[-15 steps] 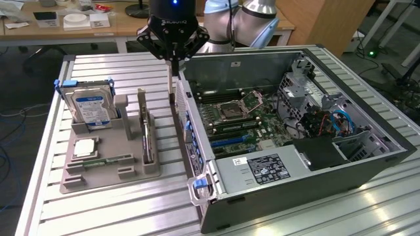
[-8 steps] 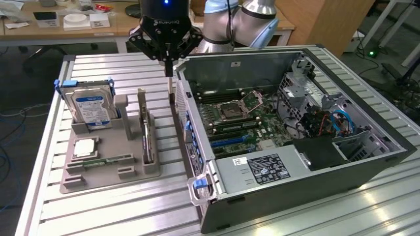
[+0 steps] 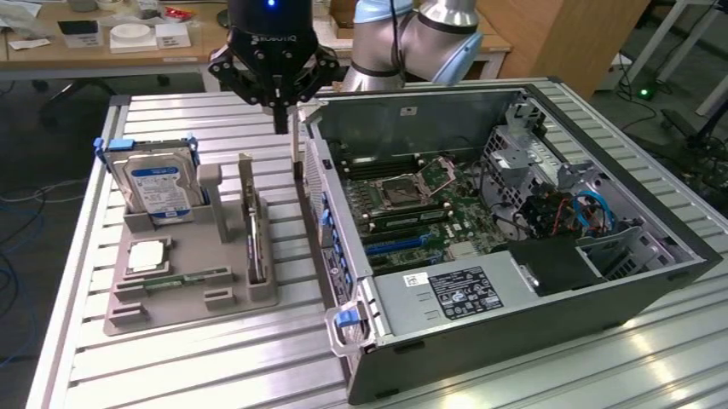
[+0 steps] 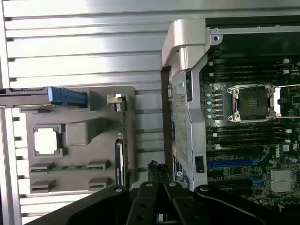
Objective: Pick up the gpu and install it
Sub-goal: 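Reach for the gpu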
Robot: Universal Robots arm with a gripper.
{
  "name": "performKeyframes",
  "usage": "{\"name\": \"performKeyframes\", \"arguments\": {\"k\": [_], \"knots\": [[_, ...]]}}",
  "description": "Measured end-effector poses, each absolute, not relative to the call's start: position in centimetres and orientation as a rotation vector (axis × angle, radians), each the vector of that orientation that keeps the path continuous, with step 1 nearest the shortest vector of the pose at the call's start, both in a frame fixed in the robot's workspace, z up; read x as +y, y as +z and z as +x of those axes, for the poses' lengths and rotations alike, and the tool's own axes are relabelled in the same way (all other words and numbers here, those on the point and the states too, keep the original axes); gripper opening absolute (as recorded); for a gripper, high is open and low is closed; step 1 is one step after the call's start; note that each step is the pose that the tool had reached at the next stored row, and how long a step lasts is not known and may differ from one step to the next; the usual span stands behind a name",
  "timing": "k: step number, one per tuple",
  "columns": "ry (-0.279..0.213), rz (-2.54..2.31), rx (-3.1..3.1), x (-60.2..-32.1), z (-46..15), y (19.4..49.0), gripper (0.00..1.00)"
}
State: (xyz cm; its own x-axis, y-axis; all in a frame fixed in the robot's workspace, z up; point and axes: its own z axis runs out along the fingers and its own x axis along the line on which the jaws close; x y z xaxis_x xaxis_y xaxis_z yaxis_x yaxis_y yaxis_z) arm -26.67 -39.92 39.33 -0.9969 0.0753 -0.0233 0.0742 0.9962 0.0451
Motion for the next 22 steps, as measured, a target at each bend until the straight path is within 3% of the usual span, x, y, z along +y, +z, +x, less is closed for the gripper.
{"name": "performKeyframes", "arguments": {"k": [22], "knots": [[0.069, 0.117, 3.114, -39.9, -31.4, 39.3, 0.11]]}}
